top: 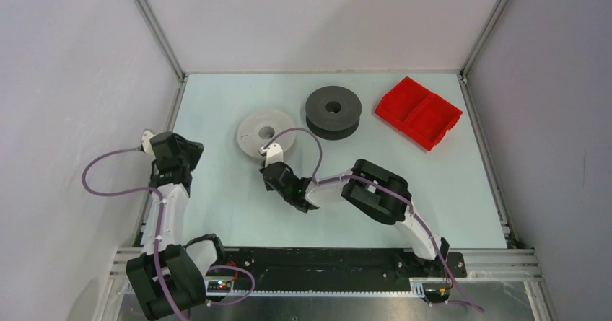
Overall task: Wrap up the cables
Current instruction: Adjust the cable on the cable reel.
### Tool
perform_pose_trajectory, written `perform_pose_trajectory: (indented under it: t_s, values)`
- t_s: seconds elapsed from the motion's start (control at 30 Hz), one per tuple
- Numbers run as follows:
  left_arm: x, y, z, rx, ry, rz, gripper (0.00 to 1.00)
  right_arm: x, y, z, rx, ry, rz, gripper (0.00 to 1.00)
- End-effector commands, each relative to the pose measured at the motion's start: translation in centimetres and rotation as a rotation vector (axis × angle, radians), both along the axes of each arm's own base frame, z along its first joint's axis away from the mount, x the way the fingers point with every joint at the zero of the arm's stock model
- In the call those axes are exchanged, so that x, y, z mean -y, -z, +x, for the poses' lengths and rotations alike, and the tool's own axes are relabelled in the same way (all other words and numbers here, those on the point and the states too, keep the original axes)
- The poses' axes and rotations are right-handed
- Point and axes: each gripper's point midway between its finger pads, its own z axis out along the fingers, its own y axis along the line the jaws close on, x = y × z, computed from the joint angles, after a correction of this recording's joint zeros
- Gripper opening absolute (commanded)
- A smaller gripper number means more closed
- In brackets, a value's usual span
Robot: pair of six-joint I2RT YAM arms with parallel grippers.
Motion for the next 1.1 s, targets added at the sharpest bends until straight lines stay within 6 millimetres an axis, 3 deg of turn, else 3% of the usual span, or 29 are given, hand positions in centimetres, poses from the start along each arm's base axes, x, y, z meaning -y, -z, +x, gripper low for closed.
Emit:
perform_pose_trajectory:
  t_s: [0.0,0.63,1.07]
  values:
    - [0.1,-0.8,0.5,0.03,0.01,-0.015,0.43,0.0,-2.8,0.4,0.056,-0.015,0.069,0.0]
    - [0.2,-0.6,0.7,0.021,0.021,-0.02,0.43,4.5,-4.0,3.7,0.039,0.082,0.244,0.0]
    - [0.1,-0.4,0.7,0.015,0.02,-0.02,0.43,5.9,-4.7,5.4,0.031,0.116,0.31,0.0]
